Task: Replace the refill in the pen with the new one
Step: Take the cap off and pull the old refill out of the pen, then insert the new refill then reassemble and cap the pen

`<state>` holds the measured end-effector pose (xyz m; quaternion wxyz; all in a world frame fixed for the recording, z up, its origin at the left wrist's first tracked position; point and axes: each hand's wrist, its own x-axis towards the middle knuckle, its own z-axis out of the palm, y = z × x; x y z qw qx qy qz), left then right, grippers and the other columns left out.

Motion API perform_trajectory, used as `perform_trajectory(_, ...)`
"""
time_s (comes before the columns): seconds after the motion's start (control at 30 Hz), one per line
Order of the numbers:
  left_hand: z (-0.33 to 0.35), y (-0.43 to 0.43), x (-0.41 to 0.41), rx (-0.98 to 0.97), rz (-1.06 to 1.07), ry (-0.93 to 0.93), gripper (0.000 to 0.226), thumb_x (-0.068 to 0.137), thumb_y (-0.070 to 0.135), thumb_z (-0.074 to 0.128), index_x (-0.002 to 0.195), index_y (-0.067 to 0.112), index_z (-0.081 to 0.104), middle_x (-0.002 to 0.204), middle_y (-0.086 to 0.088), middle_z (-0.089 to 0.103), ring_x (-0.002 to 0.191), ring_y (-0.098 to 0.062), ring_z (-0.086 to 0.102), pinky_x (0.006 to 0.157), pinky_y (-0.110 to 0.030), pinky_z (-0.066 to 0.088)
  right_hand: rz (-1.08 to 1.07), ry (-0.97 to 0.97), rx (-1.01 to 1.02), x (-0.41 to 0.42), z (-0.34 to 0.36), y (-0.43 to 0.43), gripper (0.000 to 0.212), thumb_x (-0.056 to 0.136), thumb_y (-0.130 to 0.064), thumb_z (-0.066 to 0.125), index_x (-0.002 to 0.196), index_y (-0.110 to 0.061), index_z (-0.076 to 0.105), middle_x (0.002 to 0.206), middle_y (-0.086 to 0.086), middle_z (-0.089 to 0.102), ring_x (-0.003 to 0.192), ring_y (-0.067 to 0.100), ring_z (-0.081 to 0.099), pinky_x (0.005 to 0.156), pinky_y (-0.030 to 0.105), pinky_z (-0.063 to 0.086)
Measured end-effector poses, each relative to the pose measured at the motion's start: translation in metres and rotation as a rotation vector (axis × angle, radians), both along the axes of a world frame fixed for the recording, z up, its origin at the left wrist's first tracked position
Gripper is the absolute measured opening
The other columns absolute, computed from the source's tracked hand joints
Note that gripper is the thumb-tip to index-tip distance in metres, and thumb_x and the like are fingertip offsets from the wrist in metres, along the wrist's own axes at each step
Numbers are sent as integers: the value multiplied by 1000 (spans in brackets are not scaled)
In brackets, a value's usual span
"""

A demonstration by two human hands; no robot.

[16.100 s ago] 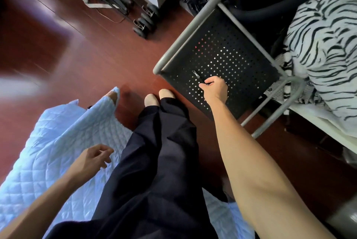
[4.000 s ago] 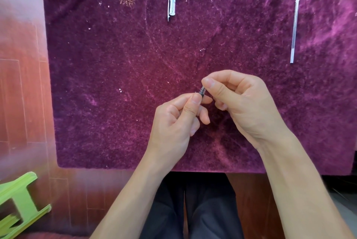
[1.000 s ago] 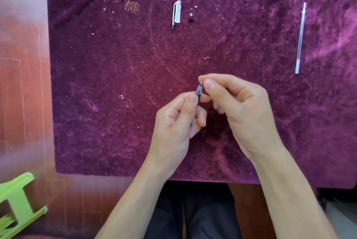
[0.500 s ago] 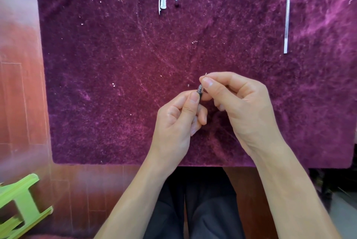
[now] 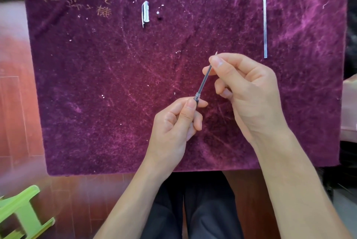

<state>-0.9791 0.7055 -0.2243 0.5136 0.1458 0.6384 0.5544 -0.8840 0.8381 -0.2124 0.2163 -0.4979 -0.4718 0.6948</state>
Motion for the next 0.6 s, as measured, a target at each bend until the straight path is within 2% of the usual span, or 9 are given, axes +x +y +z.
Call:
perform_trajectory(0.43,-14,35,4,-64,-60,-30,31,108,21,44,104,10,73,63,0,58,48,-6,39,50,-16,37,-289,35,-3,8,-6,72,8,101,-25,74,97,-21,80,93,0,80,60,4,52,59,18,44)
perform_trajectory(0.6,-14,54,0,-80,-85,-43,33,109,25,42,106,9,71,61,4,56,50,-9,40,53,-17,39,-305,-65,84,22,-16,107,9,98,-25,77,92,-21,81,87,-1,78,59,6,50,57,19,42)
